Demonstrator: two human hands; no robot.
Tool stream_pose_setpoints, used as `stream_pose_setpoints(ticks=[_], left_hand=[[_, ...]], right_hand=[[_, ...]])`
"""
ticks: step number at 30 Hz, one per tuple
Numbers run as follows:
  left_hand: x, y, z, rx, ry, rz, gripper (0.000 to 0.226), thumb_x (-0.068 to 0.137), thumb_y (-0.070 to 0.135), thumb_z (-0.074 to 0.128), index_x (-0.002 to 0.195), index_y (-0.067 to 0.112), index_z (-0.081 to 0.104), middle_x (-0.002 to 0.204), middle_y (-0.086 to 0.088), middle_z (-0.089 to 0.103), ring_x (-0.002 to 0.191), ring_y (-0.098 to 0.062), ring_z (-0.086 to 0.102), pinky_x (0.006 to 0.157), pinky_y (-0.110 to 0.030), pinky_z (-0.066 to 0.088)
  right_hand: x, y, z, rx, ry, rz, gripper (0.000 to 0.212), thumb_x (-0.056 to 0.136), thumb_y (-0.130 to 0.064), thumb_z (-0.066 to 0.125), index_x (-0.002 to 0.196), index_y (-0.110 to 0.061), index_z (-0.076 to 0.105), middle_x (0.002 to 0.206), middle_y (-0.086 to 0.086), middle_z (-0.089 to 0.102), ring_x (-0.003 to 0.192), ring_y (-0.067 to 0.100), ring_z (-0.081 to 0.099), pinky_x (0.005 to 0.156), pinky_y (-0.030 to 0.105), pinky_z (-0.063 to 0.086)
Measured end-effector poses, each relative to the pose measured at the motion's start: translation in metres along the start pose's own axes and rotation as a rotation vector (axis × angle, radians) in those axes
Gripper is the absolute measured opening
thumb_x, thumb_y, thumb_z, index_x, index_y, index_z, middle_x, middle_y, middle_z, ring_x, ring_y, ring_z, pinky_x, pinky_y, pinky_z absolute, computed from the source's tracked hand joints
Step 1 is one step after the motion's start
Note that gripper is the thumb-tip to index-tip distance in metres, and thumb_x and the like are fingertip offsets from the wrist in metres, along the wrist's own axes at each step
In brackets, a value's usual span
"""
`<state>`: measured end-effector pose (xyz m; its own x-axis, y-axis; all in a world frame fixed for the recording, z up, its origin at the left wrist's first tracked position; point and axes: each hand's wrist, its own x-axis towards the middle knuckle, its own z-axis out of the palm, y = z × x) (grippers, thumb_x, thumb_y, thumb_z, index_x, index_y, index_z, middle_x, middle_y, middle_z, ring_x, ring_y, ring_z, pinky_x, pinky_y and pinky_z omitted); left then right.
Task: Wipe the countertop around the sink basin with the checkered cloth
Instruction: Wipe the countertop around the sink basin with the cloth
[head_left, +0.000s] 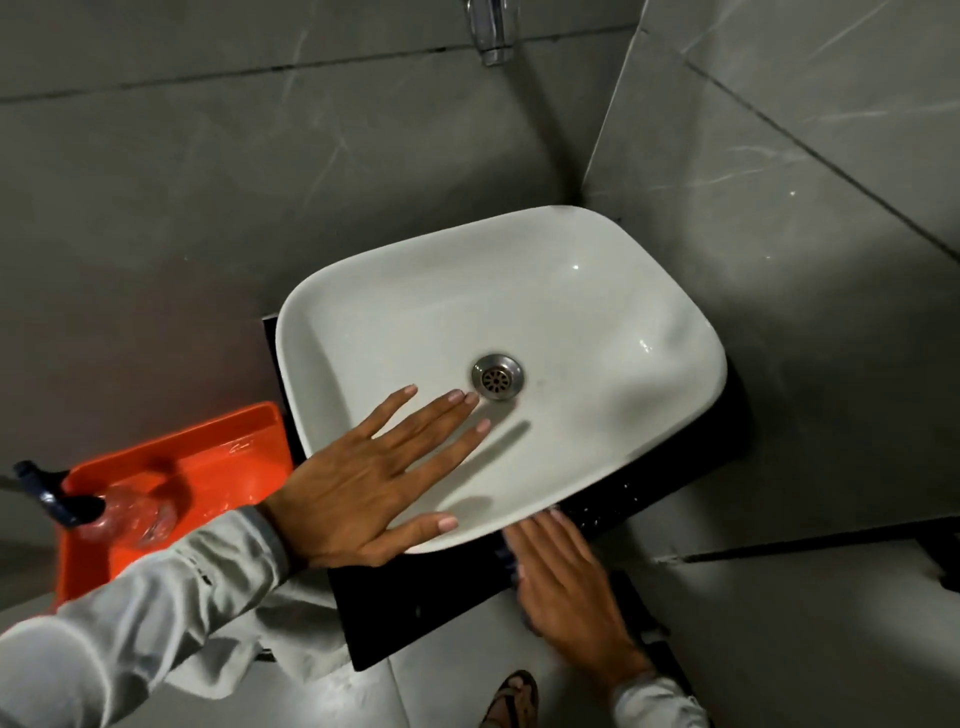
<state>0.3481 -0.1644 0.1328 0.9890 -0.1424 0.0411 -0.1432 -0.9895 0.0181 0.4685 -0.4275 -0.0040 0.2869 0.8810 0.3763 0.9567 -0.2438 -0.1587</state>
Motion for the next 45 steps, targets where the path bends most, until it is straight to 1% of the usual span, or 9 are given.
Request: stream_pose_setpoints(ticks=[6,13,18,23,26,31,34,41,45], left_hand=[[0.001,0.002,-0.001,-0.025,-0.015,-0.006,0.077,0.107,0.057,0.028,0.166,0.011,0.009,0.177,-0.013,0.007,0.165,-0.026,0.009,0.129,-0.057,0.014],[0.004,0.001,0.000,-0.034,-0.025,0.006,0.076,0.107,0.054,0.031,0.166,0.010,0.013,0.177,-0.013,0.009,0.164,-0.027,0.013,0.131,-0.054,0.011],[0.003,0.000,0.001,-0.064,-0.045,-0.014,0.077,0.107,0.054,0.029,0.166,0.008,0.013,0.177,-0.013,0.009,0.164,-0.028,0.014,0.131,-0.055,0.010],[0.003,0.001,0.002,-0.053,-0.064,-0.007,0.078,0.106,0.054,0.030,0.165,0.005,0.014,0.177,-0.013,0.012,0.164,-0.028,0.016,0.130,-0.053,0.011],[0.002,-0.001,0.002,-0.051,-0.057,0.004,0.079,0.106,0.054,0.030,0.165,0.004,0.015,0.177,-0.014,0.013,0.163,-0.029,0.016,0.130,-0.053,0.011],[0.001,0.000,0.001,-0.056,-0.063,-0.021,0.081,0.104,0.056,0.033,0.165,0.006,0.015,0.177,-0.014,0.012,0.163,-0.031,0.016,0.129,-0.058,0.014],[0.002,-0.001,0.001,-0.035,-0.043,-0.034,0.085,0.103,0.062,0.032,0.165,0.008,0.014,0.177,-0.014,0.012,0.163,-0.031,0.015,0.130,-0.059,0.014],[0.002,0.001,-0.003,-0.044,0.027,-0.058,0.087,0.101,0.067,0.030,0.166,0.013,0.011,0.177,-0.014,0.012,0.164,-0.027,0.011,0.131,-0.058,0.015],[-0.042,-0.020,-0.011,-0.074,0.074,-0.061,0.088,0.101,0.071,0.026,0.167,0.014,0.010,0.177,-0.013,0.010,0.165,-0.026,0.006,0.130,-0.060,0.018]], right_hand=[[-0.006,0.092,-0.010,-0.027,0.078,0.153,0.053,0.106,-0.020,0.026,0.122,0.009,0.068,0.128,0.026,0.068,0.129,0.040,0.054,0.119,0.044,0.030],[0.020,0.199,-0.057,-0.004,-0.039,0.669,0.050,0.088,-0.016,0.035,0.128,-0.001,0.061,0.117,0.026,0.068,0.111,0.045,0.066,0.099,0.052,0.051],[0.022,0.107,-0.019,-0.038,0.218,0.802,0.044,0.098,-0.007,0.036,0.124,0.016,0.063,0.137,0.034,0.060,0.133,0.051,0.053,0.114,0.062,0.039],[0.034,-0.033,0.016,0.226,0.097,0.818,0.046,0.099,-0.013,0.038,0.119,0.016,0.067,0.139,0.030,0.058,0.130,0.047,0.058,0.111,0.057,0.046],[0.023,0.011,0.010,0.206,0.156,0.776,0.048,0.096,-0.012,0.039,0.130,0.015,0.060,0.145,0.033,0.053,0.141,0.048,0.046,0.118,0.062,0.035],[0.027,0.159,-0.033,-0.019,0.092,0.821,0.055,0.095,-0.024,0.034,0.135,0.006,0.058,0.146,0.025,0.056,0.137,0.046,0.050,0.118,0.052,0.033],[0.018,0.190,-0.035,-0.085,0.034,0.741,0.051,0.099,-0.032,0.042,0.136,-0.001,0.058,0.144,0.021,0.058,0.133,0.043,0.052,0.117,0.053,0.034],[0.035,0.134,-0.019,-0.001,0.212,0.967,0.045,0.090,-0.018,0.055,0.130,0.004,0.062,0.142,0.025,0.059,0.138,0.044,0.045,0.122,0.061,0.024],[0.058,0.023,-0.016,0.008,0.262,0.965,0.048,0.086,-0.010,0.055,0.131,0.007,0.060,0.146,0.026,0.055,0.139,0.044,0.043,0.120,0.064,0.025]])
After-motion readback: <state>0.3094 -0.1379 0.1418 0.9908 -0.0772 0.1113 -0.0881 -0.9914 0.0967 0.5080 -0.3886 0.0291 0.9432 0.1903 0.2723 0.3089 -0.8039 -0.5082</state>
